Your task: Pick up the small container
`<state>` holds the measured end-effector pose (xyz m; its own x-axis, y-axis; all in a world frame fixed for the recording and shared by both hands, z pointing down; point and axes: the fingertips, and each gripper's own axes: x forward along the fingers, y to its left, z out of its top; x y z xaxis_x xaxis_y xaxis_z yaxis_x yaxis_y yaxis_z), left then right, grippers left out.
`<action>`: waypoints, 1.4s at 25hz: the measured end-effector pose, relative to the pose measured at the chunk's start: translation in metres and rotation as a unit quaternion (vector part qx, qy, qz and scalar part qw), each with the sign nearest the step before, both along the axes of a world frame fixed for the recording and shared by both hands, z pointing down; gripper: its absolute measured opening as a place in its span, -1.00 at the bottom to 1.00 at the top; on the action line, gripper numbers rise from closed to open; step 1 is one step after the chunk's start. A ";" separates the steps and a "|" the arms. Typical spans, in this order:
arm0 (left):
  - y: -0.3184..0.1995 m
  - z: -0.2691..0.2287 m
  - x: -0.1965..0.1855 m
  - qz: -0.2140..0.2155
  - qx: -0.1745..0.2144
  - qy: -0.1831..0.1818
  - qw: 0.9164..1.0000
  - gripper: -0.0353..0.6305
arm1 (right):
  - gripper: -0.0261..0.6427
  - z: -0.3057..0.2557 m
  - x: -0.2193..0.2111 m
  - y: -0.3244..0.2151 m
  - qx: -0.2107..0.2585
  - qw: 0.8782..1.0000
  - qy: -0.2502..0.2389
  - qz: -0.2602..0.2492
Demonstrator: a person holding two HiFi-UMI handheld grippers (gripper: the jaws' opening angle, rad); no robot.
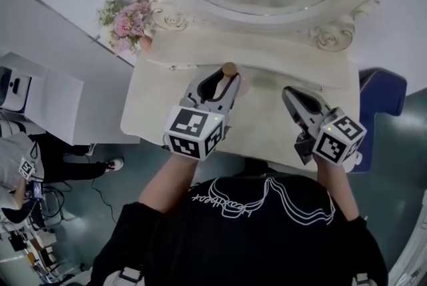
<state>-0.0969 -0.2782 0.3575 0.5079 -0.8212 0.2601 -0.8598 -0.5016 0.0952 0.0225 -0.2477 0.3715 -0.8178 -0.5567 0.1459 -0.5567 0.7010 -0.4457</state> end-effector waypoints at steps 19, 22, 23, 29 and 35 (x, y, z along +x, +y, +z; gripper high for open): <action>0.097 0.003 -0.008 0.014 -0.027 0.014 0.999 -0.52 | -0.91 -0.002 -0.020 0.055 0.034 0.999 0.028 -0.004; 0.104 0.005 -0.009 0.017 -0.030 0.020 0.999 -0.52 | -0.91 -0.003 -0.020 0.061 0.045 0.999 0.029 0.002; 0.106 0.005 -0.009 0.018 -0.030 0.021 0.999 -0.52 | -0.91 -0.003 -0.020 0.062 0.047 0.999 0.027 0.003; 0.115 0.004 -0.014 0.017 -0.029 0.024 0.999 -0.52 | -0.91 -0.005 -0.022 0.070 0.056 0.998 0.033 0.010; 0.119 0.003 -0.015 0.018 -0.026 0.029 0.999 -0.52 | -0.91 -0.003 -0.024 0.074 0.055 0.998 0.036 0.010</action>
